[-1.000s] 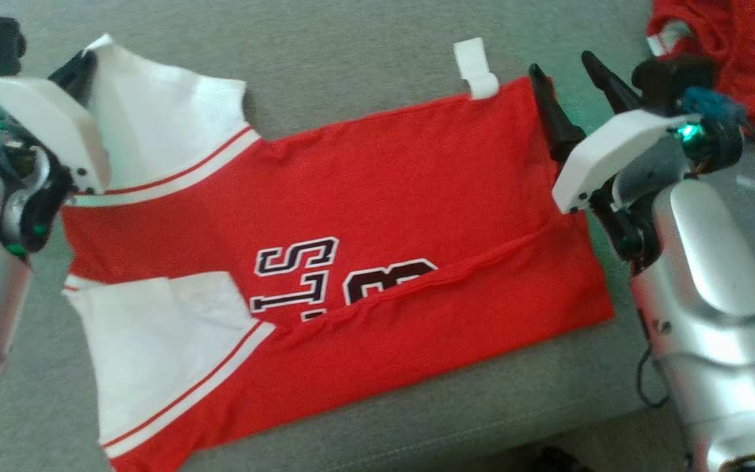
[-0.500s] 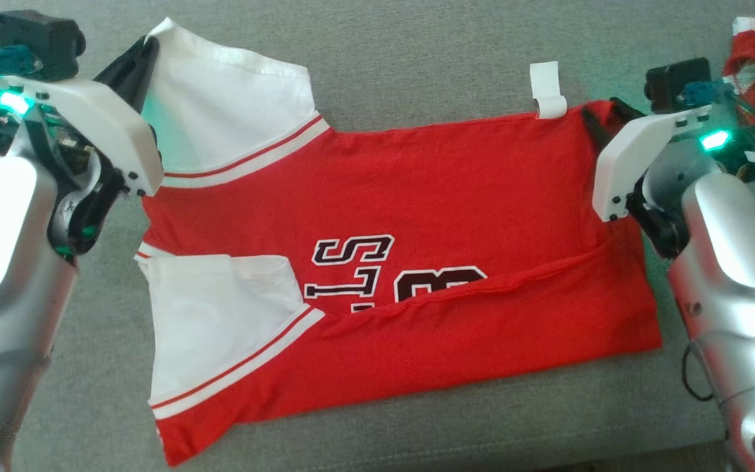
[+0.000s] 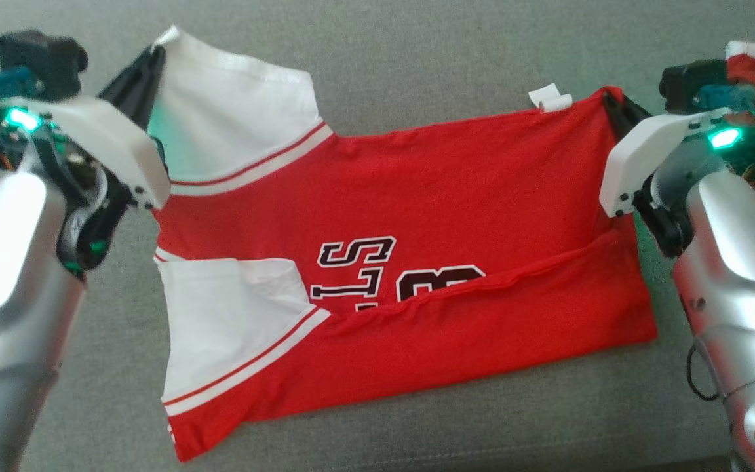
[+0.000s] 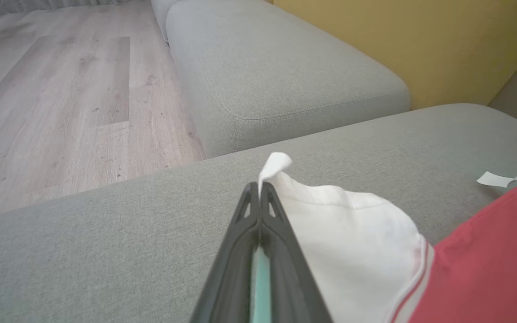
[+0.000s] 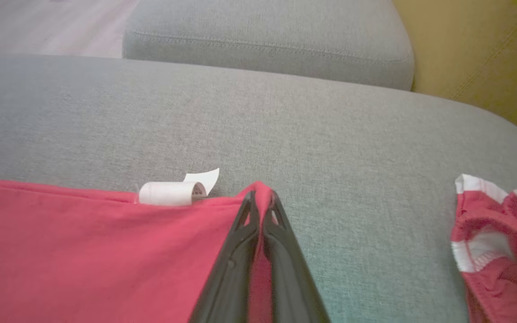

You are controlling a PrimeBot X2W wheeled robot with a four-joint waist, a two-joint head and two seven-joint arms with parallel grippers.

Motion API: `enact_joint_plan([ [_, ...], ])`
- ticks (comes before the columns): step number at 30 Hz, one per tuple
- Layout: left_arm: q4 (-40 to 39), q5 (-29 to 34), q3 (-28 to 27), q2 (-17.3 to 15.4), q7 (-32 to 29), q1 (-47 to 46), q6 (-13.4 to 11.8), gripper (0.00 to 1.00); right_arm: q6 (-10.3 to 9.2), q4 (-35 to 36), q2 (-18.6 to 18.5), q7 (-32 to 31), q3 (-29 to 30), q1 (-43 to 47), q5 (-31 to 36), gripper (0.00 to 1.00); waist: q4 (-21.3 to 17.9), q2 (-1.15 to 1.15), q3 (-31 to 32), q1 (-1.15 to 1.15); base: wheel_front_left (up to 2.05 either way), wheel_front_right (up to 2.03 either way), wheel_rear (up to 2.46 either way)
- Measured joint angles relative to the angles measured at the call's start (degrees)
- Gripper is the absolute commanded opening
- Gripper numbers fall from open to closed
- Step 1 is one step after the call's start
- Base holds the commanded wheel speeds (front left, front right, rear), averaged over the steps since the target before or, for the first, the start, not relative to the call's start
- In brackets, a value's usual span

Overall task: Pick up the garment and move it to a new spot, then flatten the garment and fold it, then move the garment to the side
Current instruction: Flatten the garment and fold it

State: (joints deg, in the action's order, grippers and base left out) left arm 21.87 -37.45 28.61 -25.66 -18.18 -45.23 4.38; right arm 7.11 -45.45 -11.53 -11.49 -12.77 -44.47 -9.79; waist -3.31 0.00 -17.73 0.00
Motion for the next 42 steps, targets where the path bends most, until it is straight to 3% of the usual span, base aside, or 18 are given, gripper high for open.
enact_joint_plan([
  [9,-9.1,-3.3,-0.7,-1.0,3.2,12.0,0.0,0.00,0.00,3.7,-2.6,5.5,-5.2,7.2,-7.2,0.00,0.6,0.00,5.4,0.00,0.00,0.00,0.00],
  [20,-26.3,-6.4,-1.7,-3.7,5.7,35.3,-7.6,0.00,0.00,12.9,-7.5,7.5,-6.0,20.9,-13.7,0.00,1.9,0.00,12.4,-0.02,0.00,0.00,0.00],
  [28,-28.2,-7.5,-1.0,-2.7,8.1,44.2,-9.9,0.00,0.00,15.8,-7.5,6.6,-4.0,28.5,-14.4,0.00,3.2,0.00,14.6,-0.01,0.00,0.00,0.00],
  [29,-27.7,-7.5,-0.7,-2.4,8.5,44.7,-9.9,0.00,0.00,15.8,-7.5,6.4,-3.8,29.1,-14.3,0.04,3.2,0.00,14.8,-0.01,0.00,0.00,0.00],
  [30,-27.2,-7.5,-0.7,-2.0,8.9,45.1,-10.0,0.00,0.00,15.9,-7.5,6.4,-3.5,29.7,-14.2,0.25,3.2,0.00,14.9,-0.01,0.00,0.00,0.00],
  [31,-26.6,-7.6,-0.6,-1.5,9.3,45.4,-10.3,0.00,0.00,15.8,-7.3,6.4,-2.9,30.2,-13.9,0.56,3.2,0.00,15.0,0.00,0.00,0.00,0.00],
  [32,-25.8,-7.6,-0.3,-1.2,9.4,45.7,-10.3,0.00,0.00,15.7,-7.1,6.5,-2.4,30.5,-13.7,1.00,3.2,0.00,15.2,0.00,0.00,0.00,0.00],
  [33,-25.2,-7.6,-0.1,-0.9,10.0,46.1,-10.4,0.00,0.00,15.7,-6.9,6.9,-1.7,31.0,-13.6,1.00,3.2,0.00,15.3,0.00,0.00,0.00,0.00],
  [34,-24.2,-7.6,0.0,-0.5,11.1,47.1,-10.5,0.82,0.00,15.9,-6.4,7.5,-0.4,31.8,-13.2,1.00,3.1,0.00,15.6,0.00,0.00,0.00,0.00],
  [35,-23.9,-7.5,-0.1,-0.4,12.0,47.6,-10.8,1.00,0.00,16.2,-6.2,7.9,0.4,32.4,-13.2,1.00,3.2,0.00,15.8,0.00,0.00,0.00,0.00],
  [42,-23.8,-6.3,-1.9,1.2,18.6,51.9,-14.8,1.00,0.00,20.3,-4.1,8.8,7.6,39.4,-12.6,1.00,3.6,0.00,17.8,0.00,0.00,0.00,0.00],
])
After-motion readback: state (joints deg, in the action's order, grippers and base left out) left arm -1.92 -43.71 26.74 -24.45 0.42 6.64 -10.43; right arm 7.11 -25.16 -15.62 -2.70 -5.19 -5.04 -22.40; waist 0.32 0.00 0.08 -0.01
